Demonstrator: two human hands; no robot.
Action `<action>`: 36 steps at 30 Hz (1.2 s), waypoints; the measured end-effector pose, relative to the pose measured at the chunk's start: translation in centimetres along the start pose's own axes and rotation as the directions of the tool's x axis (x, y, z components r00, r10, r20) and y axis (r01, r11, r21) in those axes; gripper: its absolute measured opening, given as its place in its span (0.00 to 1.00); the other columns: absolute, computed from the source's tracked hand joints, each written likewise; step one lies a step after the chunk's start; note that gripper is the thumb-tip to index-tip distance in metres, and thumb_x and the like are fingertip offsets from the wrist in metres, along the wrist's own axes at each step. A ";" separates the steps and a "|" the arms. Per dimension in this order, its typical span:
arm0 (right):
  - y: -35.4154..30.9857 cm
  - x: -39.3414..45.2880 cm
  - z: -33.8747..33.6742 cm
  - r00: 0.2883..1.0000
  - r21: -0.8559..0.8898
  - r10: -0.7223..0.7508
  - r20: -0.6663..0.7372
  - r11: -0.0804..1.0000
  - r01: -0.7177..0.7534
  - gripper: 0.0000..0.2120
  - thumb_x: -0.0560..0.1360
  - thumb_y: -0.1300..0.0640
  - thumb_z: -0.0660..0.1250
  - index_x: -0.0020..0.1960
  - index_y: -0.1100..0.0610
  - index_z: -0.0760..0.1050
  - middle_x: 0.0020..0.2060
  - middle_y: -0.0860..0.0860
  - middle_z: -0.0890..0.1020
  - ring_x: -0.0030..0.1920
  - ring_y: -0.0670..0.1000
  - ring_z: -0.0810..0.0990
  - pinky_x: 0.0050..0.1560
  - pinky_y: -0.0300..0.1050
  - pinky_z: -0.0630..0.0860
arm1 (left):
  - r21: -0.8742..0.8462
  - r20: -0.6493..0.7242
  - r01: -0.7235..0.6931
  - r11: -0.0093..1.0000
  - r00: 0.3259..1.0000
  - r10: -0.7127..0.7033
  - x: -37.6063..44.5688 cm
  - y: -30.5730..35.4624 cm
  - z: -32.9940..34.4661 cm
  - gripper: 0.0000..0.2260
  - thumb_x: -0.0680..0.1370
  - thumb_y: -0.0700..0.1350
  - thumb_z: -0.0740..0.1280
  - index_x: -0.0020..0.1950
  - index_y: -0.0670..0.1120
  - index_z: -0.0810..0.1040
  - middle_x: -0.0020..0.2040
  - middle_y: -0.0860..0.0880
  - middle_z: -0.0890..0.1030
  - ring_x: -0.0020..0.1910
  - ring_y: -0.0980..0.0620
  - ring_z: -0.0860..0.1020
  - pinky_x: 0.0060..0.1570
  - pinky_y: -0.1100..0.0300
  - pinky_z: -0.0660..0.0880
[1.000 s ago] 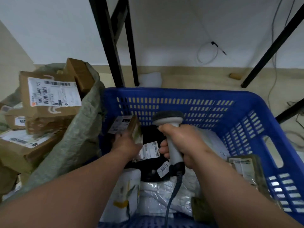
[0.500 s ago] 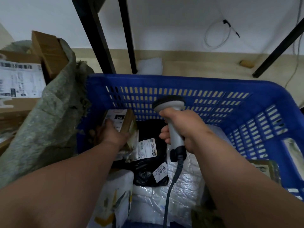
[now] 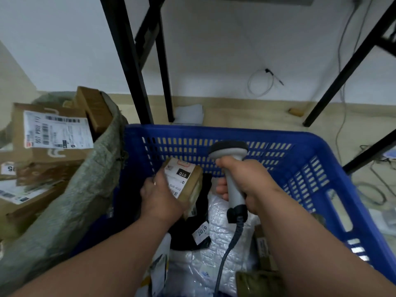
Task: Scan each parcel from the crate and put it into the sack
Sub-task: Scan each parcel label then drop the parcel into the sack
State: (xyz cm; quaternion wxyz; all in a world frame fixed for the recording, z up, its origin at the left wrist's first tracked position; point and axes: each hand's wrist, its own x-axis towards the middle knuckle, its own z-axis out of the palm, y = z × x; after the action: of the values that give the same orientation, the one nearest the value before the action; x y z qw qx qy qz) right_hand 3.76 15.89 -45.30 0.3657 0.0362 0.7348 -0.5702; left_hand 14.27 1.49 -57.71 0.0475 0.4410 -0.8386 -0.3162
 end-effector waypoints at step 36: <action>-5.0 -22.0 7.5 0.677 -0.480 -0.533 0.508 0.477 0.736 0.05 0.70 0.63 0.73 0.43 0.57 0.78 0.30 0.53 0.82 0.29 0.52 0.81 0.28 0.46 0.79 | 0.007 -0.016 -0.518 0.856 0.855 0.518 -9.9 -5.0 -30.8 0.53 0.58 0.54 0.81 0.74 0.65 0.51 0.72 0.59 0.65 0.68 0.56 0.67 0.67 0.55 0.70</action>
State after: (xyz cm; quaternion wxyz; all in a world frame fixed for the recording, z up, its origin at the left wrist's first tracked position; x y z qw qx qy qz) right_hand 21.23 15.70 -29.15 0.2159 -0.4551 0.7809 -0.3695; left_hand 34.90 -8.02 -34.11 0.1374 0.2021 -0.9263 -0.2868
